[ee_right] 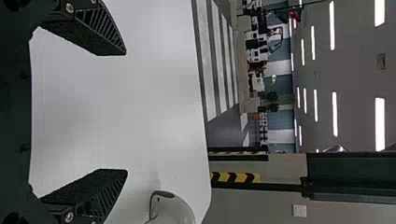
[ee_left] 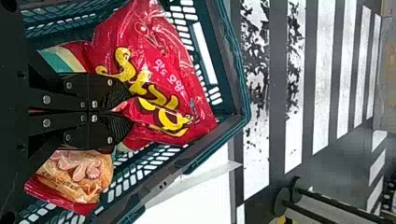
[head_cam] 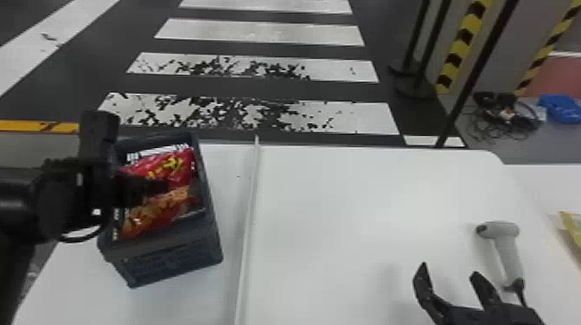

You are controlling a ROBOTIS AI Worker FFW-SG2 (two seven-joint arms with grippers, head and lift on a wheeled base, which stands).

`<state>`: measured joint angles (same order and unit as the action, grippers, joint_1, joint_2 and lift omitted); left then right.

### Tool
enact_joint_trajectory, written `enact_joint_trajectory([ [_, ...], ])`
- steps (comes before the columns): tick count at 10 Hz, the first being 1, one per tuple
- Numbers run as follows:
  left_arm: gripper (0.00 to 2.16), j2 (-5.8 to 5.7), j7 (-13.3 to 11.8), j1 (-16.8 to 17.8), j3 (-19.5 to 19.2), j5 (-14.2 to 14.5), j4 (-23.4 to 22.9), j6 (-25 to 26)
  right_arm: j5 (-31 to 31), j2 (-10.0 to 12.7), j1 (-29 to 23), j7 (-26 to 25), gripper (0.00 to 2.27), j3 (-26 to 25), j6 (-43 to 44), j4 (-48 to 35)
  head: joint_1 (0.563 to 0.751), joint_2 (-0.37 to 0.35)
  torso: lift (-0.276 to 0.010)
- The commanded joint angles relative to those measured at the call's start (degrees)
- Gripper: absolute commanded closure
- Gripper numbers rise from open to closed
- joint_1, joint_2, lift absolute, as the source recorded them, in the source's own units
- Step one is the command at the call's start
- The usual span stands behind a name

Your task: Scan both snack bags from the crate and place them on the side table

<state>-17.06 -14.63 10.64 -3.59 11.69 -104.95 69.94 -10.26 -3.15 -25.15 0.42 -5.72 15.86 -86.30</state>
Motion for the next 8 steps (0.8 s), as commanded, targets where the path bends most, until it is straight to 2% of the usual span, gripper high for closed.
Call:
enact_joint_trajectory([
  [1,2.14,0.45,-0.1,-1.8,-2.4,2.0,-0.4,-4.1,0.0,0.1,-0.1,0.0,0.1,-0.1,0.0,0.0,0.695,-0.022,-0.095],
  [2,2.14,0.89,-0.3,-3.5,-4.0,3.7,-0.3,-9.9,0.0,0.1,-0.1,0.0,0.1,-0.1,0.0,0.0,0.695,-0.018,-0.095],
  [4,2.14,2.73,-1.0,-7.4,-6.8,5.7,0.8,-20.4,0.0,0.2,-0.1,-0.1,0.1,-0.1,-0.7,0.0,0.695,-0.014,-0.095],
  [5,2.14,3.17,-1.1,-8.8,-7.4,6.6,1.6,-22.9,0.0,0.3,-0.1,-0.1,0.1,-0.1,-0.9,0.0,0.695,-0.012,-0.095],
  [7,2.14,3.96,-1.1,-11.5,-8.6,9.5,2.0,-31.1,0.0,0.3,-0.1,-0.1,0.11,-0.1,-1.4,0.0,0.695,-0.007,-0.095],
  [8,2.14,4.05,-1.3,-11.7,-9.2,11.3,2.1,-32.5,0.0,0.3,-0.1,-0.1,0.11,0.0,-1.6,0.0,0.695,-0.003,-0.095],
])
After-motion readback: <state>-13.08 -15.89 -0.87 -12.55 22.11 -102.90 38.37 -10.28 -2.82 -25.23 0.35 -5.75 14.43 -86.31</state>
